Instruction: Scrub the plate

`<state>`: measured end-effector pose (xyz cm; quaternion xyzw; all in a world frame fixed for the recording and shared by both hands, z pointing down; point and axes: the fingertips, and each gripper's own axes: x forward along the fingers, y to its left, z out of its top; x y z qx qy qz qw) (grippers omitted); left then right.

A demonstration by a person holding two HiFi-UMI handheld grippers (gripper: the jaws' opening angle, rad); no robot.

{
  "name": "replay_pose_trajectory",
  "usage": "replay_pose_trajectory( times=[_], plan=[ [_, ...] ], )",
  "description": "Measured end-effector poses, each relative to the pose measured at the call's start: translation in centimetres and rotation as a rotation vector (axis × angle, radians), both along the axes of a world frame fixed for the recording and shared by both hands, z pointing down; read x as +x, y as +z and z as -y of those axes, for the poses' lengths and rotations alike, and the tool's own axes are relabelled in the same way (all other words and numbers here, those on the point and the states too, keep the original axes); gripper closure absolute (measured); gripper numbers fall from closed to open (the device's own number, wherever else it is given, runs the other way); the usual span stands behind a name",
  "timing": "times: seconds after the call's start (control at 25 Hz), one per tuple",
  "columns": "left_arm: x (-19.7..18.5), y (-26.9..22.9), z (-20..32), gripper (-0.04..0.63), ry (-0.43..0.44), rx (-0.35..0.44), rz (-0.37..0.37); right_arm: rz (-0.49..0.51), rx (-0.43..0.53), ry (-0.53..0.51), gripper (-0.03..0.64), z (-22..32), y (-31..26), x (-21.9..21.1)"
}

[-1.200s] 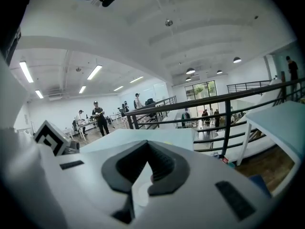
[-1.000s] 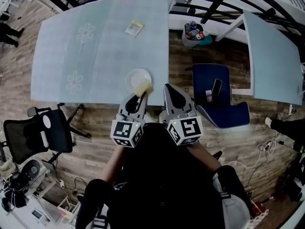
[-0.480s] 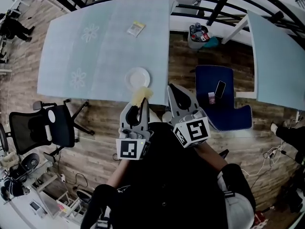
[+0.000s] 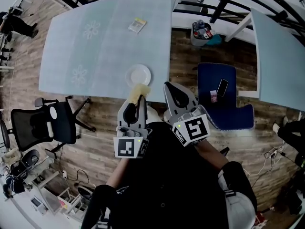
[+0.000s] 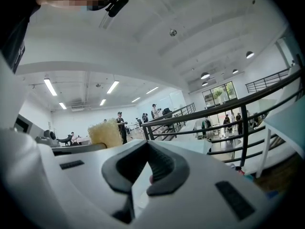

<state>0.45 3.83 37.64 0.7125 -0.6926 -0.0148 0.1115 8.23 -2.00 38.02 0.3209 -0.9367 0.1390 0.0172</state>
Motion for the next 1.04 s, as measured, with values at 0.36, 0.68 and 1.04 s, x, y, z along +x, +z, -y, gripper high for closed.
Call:
replay_pose_trajectory(
  times=[0.36, 0.68, 1.04],
  plan=[
    [1.0, 0.7, 0.2, 0.529, 0.03, 0.0, -0.008, -0.011, 0.015, -0.052, 0.614, -0.6, 0.1, -0.7],
    [0.8, 1.0, 0.0, 0.529, 0.014, -0.013, -0.018, -0.017, 0.003, -0.061, 0.614, -0.6, 0.4, -0.8],
    [1.0, 0.8, 0.6, 0.529, 0.005, -0.017, -0.036, -0.018, -0.01, -0.051, 0.614, -0.2, 0.9, -0.5]
  ],
)
